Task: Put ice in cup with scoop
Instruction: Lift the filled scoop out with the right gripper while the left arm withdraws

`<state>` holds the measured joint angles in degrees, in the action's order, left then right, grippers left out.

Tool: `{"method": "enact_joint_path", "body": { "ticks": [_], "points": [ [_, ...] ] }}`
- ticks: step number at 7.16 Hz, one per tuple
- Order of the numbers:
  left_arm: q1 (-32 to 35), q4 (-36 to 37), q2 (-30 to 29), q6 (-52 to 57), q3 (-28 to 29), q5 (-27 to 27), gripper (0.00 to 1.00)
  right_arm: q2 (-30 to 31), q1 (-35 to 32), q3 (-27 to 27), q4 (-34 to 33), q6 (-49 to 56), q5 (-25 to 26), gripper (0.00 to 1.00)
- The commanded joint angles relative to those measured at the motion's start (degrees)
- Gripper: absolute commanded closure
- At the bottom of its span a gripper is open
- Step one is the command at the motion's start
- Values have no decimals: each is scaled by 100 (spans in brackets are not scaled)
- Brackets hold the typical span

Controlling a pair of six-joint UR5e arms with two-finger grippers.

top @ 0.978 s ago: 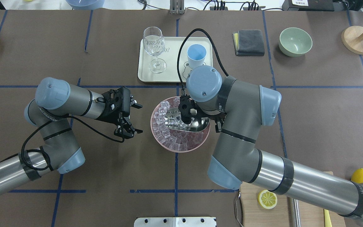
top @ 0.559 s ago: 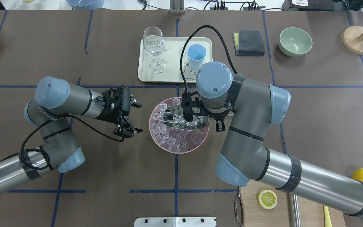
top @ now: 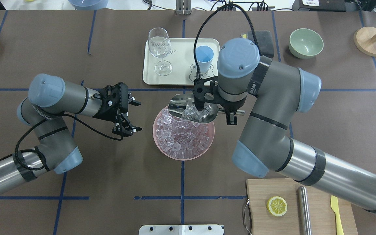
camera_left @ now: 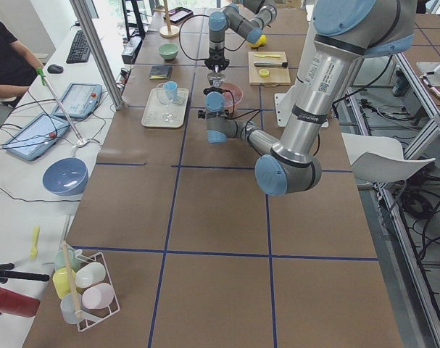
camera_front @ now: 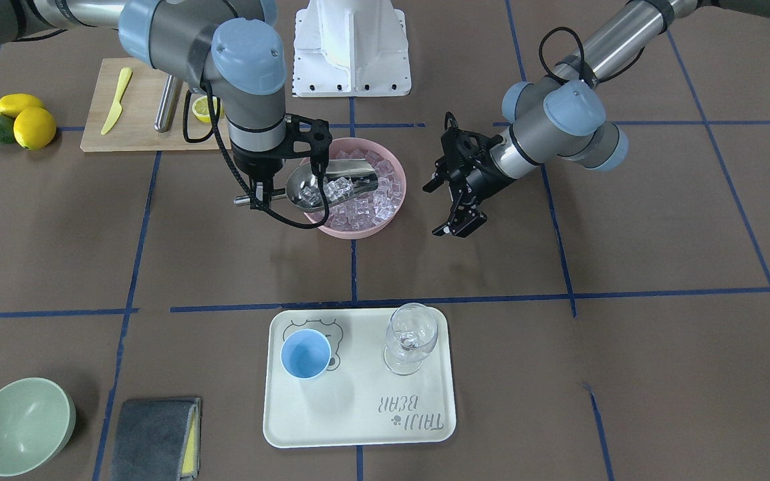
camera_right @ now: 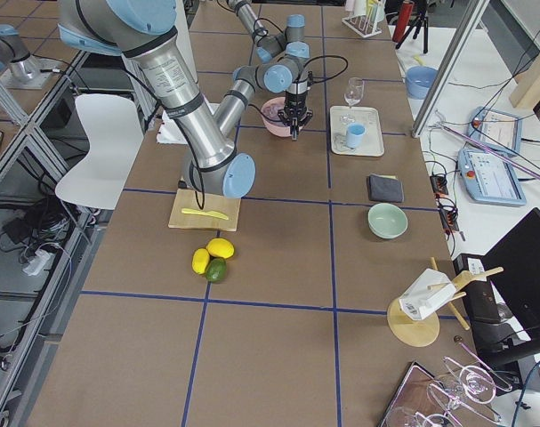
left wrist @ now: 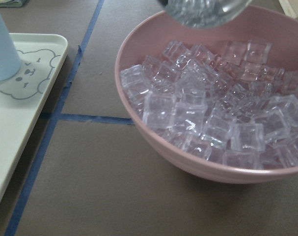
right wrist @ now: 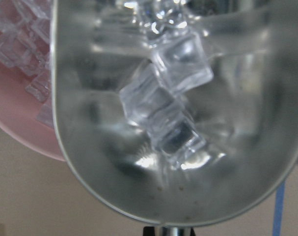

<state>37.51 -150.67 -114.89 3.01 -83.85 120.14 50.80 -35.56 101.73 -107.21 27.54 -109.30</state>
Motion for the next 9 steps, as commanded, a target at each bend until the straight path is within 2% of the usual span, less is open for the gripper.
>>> {"method": "enact_joint_path", "body": {
  "ticks": [1,2,3,4,5,6,7,8,9],
  "points": [
    [466,47,246,-2,-61,1,0,9,-668,189,-63,-12,-450,100],
    [703,55,413,-2,-88,18,0,53,-1115,189,-194,-134,-783,100],
    [914,99,475,-2,-97,36,0,27,-1581,198,-682,-344,-1186,100],
    [1177,421,537,-20,-131,45,0,27,-1829,198,-827,-415,-1277,100],
    [1502,1382,555,-29,-341,62,0,27,-1953,172,-1037,-494,-1269,100],
    [1905,2418,555,-29,-630,332,0,18,-1955,128,-1178,-808,-1226,100],
    [2327,2881,564,-37,-859,666,0,9,-1937,50,-1258,-977,-1199,100],
    [2697,2894,808,-46,-1088,791,0,-95,-1911,-186,-1389,-1005,-1190,100],
    [3153,2921,958,-46,-1151,801,0,-288,-1763,-493,-1538,-1066,-964,100]
  ]
}}
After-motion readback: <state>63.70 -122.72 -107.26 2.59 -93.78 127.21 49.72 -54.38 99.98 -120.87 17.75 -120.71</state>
